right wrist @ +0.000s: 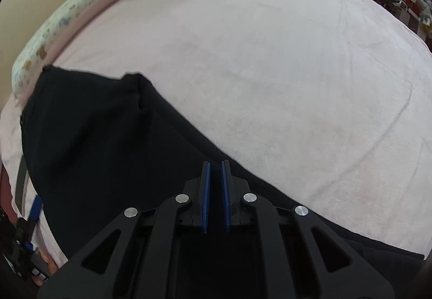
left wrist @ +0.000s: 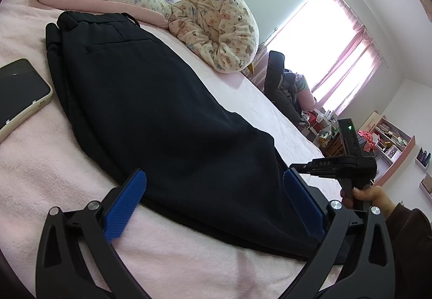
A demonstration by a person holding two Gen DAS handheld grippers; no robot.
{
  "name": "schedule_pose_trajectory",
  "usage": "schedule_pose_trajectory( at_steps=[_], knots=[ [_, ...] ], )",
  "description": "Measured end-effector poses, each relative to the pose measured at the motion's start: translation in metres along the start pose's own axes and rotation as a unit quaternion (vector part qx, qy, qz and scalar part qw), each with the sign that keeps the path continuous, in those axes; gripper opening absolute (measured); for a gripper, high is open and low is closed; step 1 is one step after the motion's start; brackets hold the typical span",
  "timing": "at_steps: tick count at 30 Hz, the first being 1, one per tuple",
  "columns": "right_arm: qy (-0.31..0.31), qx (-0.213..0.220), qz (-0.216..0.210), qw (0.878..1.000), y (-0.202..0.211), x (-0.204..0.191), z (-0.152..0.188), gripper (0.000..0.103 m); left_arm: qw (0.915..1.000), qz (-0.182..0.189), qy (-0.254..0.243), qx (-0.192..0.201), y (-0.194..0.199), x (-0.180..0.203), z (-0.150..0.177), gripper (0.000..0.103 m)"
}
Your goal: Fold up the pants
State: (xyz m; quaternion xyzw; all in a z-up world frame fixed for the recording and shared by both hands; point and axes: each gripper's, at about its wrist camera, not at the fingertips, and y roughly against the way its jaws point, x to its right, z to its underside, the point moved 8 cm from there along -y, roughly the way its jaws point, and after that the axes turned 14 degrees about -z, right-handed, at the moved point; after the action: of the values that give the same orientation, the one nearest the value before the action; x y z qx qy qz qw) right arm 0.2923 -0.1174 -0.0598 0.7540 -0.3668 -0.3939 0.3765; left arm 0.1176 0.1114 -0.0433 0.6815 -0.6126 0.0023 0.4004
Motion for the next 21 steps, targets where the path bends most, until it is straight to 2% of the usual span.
schedule_pose_trajectory(
  at_steps=[4, 6, 9, 12, 15, 16, 17, 19, 21],
  knots=[
    [-0.004, -0.029, -0.004, 1.000, -0.008, 0.002, 0.011, 0.010, 1.0000, -0.001, -0.001, 0.000, -0.001, 0.000, 0.000, 0.101],
    [-0.003, -0.025, -0.005, 1.000, -0.004, 0.001, 0.010, 0.010, 1.0000, -0.001, -0.001, -0.001, -0.001, 0.000, 0.000, 0.101],
    [-0.029, -0.010, -0.045, 0.999, 0.006, -0.005, 0.008, 0.010, 1.0000, -0.001, -0.001, -0.001, -0.001, 0.000, 0.000, 0.101],
    [-0.014, -0.038, -0.065, 0.997, 0.004, -0.019, 0.018, 0.019, 1.0000, -0.002, -0.001, -0.001, -0.001, 0.000, 0.000, 0.101],
    [0.005, -0.058, -0.036, 0.998, -0.001, -0.022, 0.025, 0.033, 1.0000, -0.002, -0.001, -0.001, -0.001, 0.000, 0.000, 0.101],
    [0.007, -0.059, -0.023, 0.998, -0.001, -0.019, 0.026, 0.045, 1.0000, -0.002, -0.001, -0.001, -0.001, 0.000, 0.000, 0.101],
    [0.011, -0.056, 0.000, 0.998, 0.000, -0.014, 0.025, 0.052, 1.0000, -0.002, -0.002, -0.001, -0.001, 0.000, 0.000, 0.101],
    [0.017, -0.043, 0.040, 0.998, 0.005, -0.003, 0.022, 0.052, 1.0000, -0.002, -0.001, -0.001, -0.001, 0.000, 0.000, 0.101],
    [0.010, -0.020, 0.044, 0.999, 0.015, 0.004, 0.018, 0.052, 1.0000, -0.002, -0.001, -0.001, -0.001, 0.000, 0.000, 0.101]
  ],
)
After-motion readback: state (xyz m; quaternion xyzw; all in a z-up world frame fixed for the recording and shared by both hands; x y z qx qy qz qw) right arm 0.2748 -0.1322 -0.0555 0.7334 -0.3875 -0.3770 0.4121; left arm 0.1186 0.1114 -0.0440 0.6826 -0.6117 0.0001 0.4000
